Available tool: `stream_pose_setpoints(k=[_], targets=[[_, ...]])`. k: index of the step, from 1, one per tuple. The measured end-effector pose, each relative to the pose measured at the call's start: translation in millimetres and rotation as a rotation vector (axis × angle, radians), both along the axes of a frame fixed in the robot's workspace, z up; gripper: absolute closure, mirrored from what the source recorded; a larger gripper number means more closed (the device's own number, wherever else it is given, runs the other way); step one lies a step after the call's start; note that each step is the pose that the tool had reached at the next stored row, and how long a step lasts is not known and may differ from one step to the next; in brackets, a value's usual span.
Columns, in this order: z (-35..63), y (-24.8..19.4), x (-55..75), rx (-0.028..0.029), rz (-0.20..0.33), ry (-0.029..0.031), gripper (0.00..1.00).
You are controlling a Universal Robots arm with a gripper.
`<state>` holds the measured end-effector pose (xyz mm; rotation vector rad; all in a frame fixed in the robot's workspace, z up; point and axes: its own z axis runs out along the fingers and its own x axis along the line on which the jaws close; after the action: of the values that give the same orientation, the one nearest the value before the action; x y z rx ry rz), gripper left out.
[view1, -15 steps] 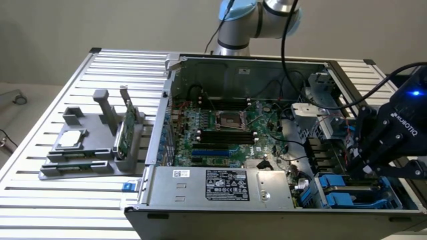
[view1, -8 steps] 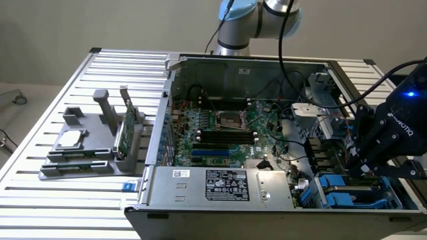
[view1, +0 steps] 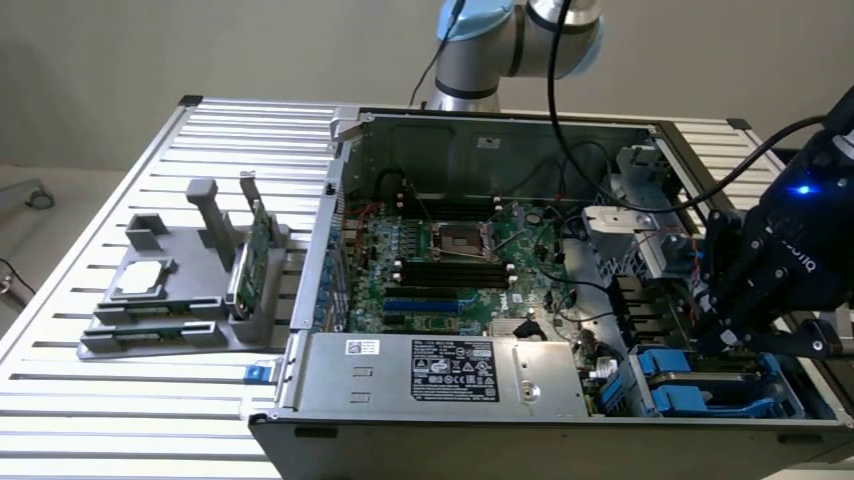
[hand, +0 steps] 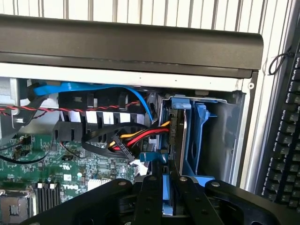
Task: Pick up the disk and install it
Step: 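Insert the second disk wire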
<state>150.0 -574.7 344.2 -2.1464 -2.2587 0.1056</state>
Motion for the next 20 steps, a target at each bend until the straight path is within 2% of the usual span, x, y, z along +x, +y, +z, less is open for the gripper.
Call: stream_pose_setpoints(k=[2,4,7,10,13,20], targets=[[0.1,-0.1,-2.1,0.0,0.0,-0.0162,0.84],[0.2,-0.2,-4.4,0.0,0.0,-0.0289,0.84],[0.1,-1.3,-8.1,0.0001,0.0,-0.0463,0.84],[0.3,-3.1,-10.9,-0.0002,0.0,-0.0601,0.84],[0.1,-3.9,-13.6,0.0001,0.0,-0.0768,0.84],[-0.7,-6.6,-16.2,-0.0002,0.0,-0.0985,0.84]])
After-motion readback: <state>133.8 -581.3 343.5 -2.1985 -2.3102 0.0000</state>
